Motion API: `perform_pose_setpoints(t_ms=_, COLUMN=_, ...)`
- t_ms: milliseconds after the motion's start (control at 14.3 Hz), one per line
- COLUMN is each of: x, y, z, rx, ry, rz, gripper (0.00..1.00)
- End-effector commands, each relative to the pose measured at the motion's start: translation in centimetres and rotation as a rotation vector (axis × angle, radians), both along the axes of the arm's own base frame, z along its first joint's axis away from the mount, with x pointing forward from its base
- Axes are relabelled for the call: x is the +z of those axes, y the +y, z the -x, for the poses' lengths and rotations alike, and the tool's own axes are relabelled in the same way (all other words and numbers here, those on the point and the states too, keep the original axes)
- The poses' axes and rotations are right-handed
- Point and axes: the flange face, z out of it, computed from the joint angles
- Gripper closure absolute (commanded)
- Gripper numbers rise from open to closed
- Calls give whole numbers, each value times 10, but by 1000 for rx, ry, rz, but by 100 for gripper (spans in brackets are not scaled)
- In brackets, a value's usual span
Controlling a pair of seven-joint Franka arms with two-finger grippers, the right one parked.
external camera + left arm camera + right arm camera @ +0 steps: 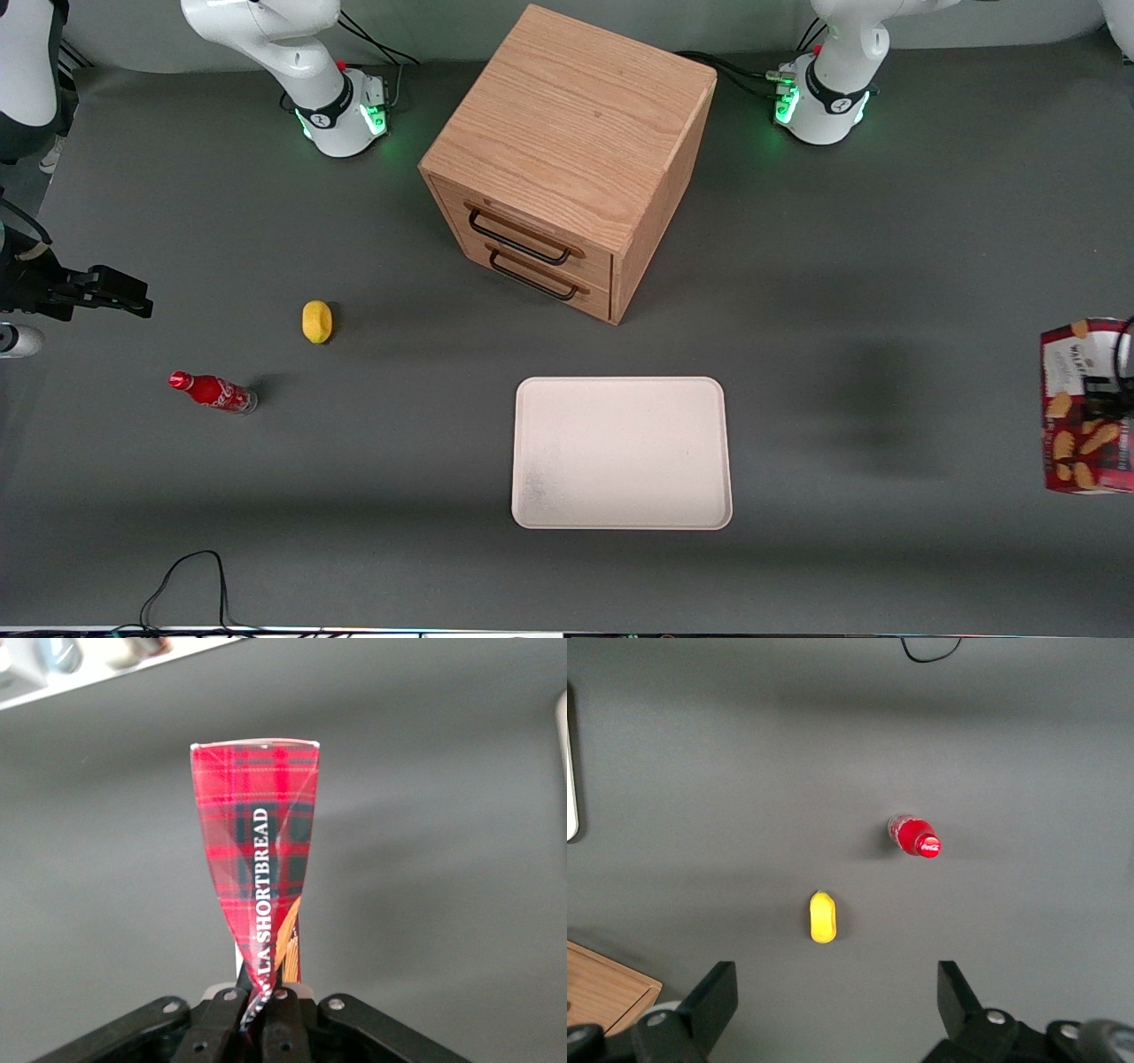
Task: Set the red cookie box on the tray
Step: 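Carry the held box over the cream tray with the left gripper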
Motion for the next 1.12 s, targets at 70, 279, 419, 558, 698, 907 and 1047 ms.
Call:
perform_pose_setpoints(t_ms=70, x=15, y=-91, z=8, rx=55, ry=6, rz=20, gripper=100)
perform_pose_setpoints(t_ms=279, x=4, y=-187, z=1, rx=116, ry=-7, rz=58, gripper=100)
perform_pose_setpoints(t_ms=419, x=-10, y=-241, z=-3, rx=115, ry=-10, rz=65, gripper=100)
perform_pose_setpoints(t_ms=558, x=-39, y=-288, z=-9, rx=99, ry=-7, rz=70, gripper=100)
perform_pose_setpoints(t_ms=698, x=-78, y=-322, z=-15, rx=75, ry=-15, rz=77, gripper=100)
perform_pose_setpoints(t_ms=907, x=-138, y=-362, z=-18, rx=137, ry=-39, rz=94, gripper=100)
perform_pose_setpoints(t_ms=1047, x=-171, y=-378, z=-18, rx=155, ry=-61, rz=87, gripper=100)
